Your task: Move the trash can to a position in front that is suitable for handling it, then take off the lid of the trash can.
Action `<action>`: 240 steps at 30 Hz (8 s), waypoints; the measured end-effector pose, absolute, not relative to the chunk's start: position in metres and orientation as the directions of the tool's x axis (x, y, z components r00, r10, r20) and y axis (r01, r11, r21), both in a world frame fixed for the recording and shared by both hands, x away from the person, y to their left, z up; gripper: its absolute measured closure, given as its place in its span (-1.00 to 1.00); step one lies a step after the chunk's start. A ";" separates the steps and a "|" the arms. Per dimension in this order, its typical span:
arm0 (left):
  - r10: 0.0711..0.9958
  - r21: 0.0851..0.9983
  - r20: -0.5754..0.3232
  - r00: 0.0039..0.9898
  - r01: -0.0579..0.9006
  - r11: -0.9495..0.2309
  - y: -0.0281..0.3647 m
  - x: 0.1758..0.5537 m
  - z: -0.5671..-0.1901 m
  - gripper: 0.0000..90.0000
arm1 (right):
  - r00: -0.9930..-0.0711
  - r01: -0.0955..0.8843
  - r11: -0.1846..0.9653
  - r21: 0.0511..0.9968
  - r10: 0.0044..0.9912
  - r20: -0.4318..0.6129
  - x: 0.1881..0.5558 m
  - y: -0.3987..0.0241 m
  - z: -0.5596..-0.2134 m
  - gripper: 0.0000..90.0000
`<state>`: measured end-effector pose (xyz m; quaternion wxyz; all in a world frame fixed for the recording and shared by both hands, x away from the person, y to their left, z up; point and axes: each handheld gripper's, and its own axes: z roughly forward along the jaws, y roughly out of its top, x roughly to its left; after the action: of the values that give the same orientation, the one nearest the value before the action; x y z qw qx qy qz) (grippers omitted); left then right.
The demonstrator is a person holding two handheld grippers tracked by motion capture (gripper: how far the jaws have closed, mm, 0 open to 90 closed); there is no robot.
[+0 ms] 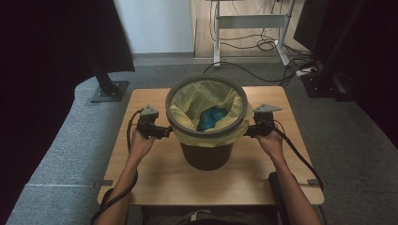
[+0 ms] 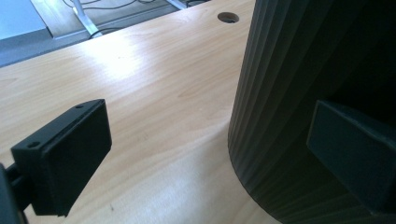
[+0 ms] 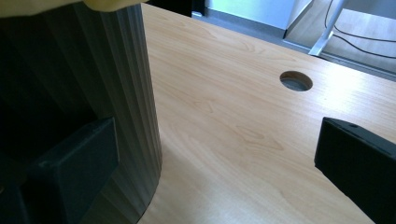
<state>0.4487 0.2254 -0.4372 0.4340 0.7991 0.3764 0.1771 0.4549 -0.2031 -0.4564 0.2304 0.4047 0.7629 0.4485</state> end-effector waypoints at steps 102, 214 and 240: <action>0.800 0.604 -0.106 0.591 0.677 -0.420 0.279 0.421 -0.513 -0.98 | -0.457 0.622 0.315 0.717 0.889 0.006 0.405 -0.310 -0.558 -1.00; 0.707 0.585 -0.030 0.707 0.586 -0.561 0.177 0.472 -0.264 0.16 | -0.473 0.615 0.326 0.718 0.881 0.005 0.405 -0.309 -0.558 -1.00; 0.733 0.616 -0.130 0.667 0.634 -0.467 0.189 0.469 -0.252 0.73 | -0.473 0.615 0.326 0.718 0.881 0.005 0.405 -0.309 -0.558 -1.00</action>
<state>0.4693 0.1885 -0.2520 0.3254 0.8531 0.4006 0.0765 0.4054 -0.3087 -0.5577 0.1979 0.4735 0.7899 0.3357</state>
